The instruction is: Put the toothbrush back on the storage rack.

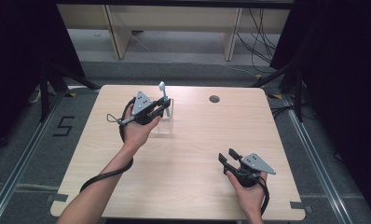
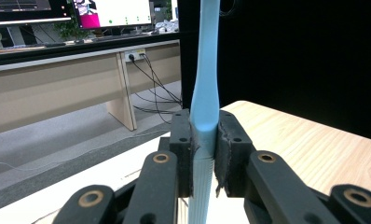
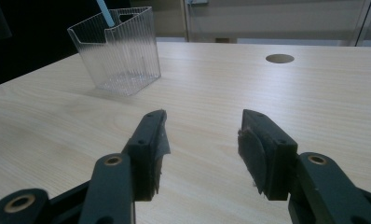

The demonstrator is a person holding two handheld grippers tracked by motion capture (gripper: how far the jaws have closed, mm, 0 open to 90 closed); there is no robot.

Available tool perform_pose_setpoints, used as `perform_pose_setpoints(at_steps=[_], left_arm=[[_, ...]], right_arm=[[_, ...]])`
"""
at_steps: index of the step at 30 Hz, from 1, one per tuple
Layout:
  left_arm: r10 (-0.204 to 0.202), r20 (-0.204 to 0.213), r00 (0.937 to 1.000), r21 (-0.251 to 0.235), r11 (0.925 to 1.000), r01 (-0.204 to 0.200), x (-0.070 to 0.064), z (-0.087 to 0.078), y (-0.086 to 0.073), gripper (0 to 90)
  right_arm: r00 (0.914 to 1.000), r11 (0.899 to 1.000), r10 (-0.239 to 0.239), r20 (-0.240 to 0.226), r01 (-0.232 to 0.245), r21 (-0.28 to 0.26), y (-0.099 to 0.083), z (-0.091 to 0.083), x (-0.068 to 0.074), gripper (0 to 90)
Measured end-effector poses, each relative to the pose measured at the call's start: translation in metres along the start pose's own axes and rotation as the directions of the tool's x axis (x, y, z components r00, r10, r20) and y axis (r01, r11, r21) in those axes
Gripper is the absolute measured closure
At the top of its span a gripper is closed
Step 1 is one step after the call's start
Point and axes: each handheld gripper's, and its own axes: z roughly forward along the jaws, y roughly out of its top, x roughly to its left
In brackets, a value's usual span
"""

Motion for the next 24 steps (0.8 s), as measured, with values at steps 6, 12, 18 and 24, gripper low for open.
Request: perform_pose_setpoints(at_steps=[6, 12, 18, 24], left_arm=[[-0.001, -0.003, 1.0, 0.008, 1.0, 0.001, 0.0, 0.003, -0.004, 78.0], [-0.002, -0.006, 1.0, 0.021, 0.9998, 0.003, -0.001, 0.006, -0.008, 78.0], [0.005, -0.01, 0.9999, 0.037, 0.9993, -0.005, -0.001, 0.01, -0.012, 77.9], [0.015, -0.01, 0.9998, 0.055, 0.9984, -0.014, -0.002, 0.013, -0.016, 77.9]], right_arm=[[0.9998, 1.0, 0.02, 0.007, -0.02, 0.009, 0.0, -0.001, 0.001, 51.0], [0.9998, 1.0, 0.017, 0.014, -0.017, -0.001, -0.001, 0.0, 0.002, 50.9], [0.9996, 1.0, -0.018, 0.023, 0.018, 0.001, 0.0, 0.0, -0.001, 50.8], [1.0, 1.0, -0.002, 0.009, 0.002, 0.008, 0.0, 0.0, 0.0, 50.7]])
